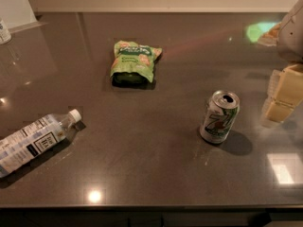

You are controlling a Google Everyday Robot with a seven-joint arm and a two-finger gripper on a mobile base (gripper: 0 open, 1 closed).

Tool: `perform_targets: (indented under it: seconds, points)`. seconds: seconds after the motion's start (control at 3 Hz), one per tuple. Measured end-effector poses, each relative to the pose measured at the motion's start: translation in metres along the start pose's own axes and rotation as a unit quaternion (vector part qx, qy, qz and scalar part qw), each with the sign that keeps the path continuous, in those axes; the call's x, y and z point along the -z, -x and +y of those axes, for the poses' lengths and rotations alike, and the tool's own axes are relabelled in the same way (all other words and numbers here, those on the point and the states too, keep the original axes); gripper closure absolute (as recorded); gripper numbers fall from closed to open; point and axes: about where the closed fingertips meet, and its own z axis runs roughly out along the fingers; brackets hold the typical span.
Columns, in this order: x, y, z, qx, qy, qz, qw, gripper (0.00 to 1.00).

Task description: Knock 7up can over

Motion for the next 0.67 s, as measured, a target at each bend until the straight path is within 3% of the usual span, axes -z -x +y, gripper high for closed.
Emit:
perform_targets:
  seconds: [0.33, 0.67]
  points:
    - [0.0004, 0.0003, -0.0002, 0.000, -0.001, -0.001, 1.0000, 0.00]
    - [-0.0064, 0.0014, 0.0001, 0.003, 0.009, -0.028, 0.9996, 0.00]
